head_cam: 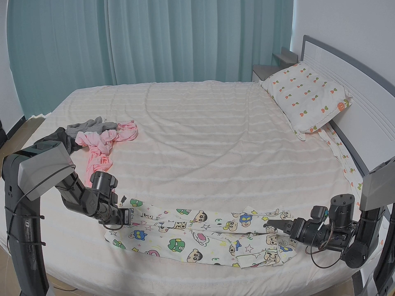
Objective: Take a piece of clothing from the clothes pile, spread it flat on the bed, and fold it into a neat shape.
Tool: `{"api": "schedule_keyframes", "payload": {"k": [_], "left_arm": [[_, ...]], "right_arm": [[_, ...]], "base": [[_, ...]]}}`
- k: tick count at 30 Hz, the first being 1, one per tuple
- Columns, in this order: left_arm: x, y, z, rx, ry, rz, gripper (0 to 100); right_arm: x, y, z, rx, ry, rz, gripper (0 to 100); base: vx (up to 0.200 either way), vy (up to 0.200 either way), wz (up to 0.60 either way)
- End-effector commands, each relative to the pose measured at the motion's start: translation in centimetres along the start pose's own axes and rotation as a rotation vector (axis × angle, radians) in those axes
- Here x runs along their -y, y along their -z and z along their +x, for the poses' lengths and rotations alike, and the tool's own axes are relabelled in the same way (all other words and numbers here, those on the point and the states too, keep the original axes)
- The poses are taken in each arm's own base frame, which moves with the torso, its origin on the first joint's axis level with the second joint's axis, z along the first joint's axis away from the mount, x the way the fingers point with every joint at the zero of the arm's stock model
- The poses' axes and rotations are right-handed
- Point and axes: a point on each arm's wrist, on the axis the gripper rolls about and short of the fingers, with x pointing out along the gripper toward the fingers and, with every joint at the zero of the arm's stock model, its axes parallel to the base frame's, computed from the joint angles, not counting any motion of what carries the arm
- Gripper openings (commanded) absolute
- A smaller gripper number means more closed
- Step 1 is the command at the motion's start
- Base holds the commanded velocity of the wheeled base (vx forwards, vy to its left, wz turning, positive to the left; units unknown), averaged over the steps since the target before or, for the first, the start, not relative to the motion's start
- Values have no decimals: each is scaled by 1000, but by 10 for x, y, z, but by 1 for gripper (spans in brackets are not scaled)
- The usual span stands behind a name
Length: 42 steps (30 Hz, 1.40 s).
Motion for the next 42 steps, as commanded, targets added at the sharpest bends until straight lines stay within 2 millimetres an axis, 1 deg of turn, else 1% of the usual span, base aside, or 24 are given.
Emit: {"api": "schedule_keyframes", "payload": {"k": [1,4,8,16,17,19,20,23,24,26,28,30,31,32,33,34,35,36,37,38,39,40,41,42], "left_arm": [[-8,-5,-6,21,-2,-37,0],[-14,-7,-10,26,1,-54,0],[-26,-5,-16,24,3,-82,0],[-56,-14,-36,71,12,-158,0],[-63,-16,-40,83,10,-175,0],[-65,-16,-42,89,10,-181,0],[-80,-19,-50,109,8,-215,0],[-100,-20,-59,129,8,-262,0],[-112,-20,-66,133,7,-290,0],[-114,-20,-67,134,7,-295,0],[-142,-19,-82,157,12,-361,0],[-142,-19,-82,157,12,-361,0],[-165,-18,-93,184,7,-414,0],[-175,-17,-98,197,-1,-435,0],[-179,-17,-100,204,-5,-443,0],[-179,-17,-100,204,-5,-443,0],[-195,-16,-108,224,-25,-458,0],[-203,-15,-111,226,-36,-465,0],[-203,-15,-111,226,-36,-465,0],[-218,-15,-121,235,-60,-469,0],[-218,-15,-121,235,-60,-469,0],[-228,-17,-132,243,-76,-477,0],[-233,-19,-141,243,-85,-484,0],[-233,-19,-141,243,-86,-486,0]], "right_arm": [[-1,-1,0,6,-6,-3,100],[0,0,0,5,-5,-2,100],[0,0,0,5,-5,-2,100],[0,0,0,5,-5,-2,100],[-1,-1,0,6,-6,-3,100],[-1,-1,0,6,-6,-3,100],[-1,-1,0,6,-6,-3,100],[-1,-1,0,6,-6,-3,100],[-1,-1,0,6,-6,-3,100],[-1,-1,0,6,-6,-3,100],[-1,-1,0,6,-6,-3,100],[-1,-1,0,6,-6,-3,100],[-1,-1,0,6,-6,-3,100],[-1,-1,0,6,-6,-3,100],[-1,-1,0,6,-6,-3,100],[-1,-1,0,6,-6,-3,100],[-1,-1,0,6,-6,-3,100],[-1,-1,0,7,-7,-3,100],[-1,-1,0,7,-7,-3,100],[-1,0,-1,5,-5,-2,100],[-1,0,-1,5,-5,-2,100],[0,0,-2,3,-3,-3,100],[0,0,-2,3,-3,-3,100],[0,0,-2,3,-3,-3,100]], "base": [[0,0,0],[0,0,0],[0,0,0],[0,0,0],[0,0,0],[0,0,0],[0,0,0],[0,0,0],[0,0,0],[0,0,0],[0,0,0],[0,0,0],[0,0,0],[0,0,0],[0,0,0],[0,0,0],[0,0,0],[0,0,0],[0,0,0],[0,0,0],[0,0,0],[0,0,0],[0,0,0],[0,0,0]]}}
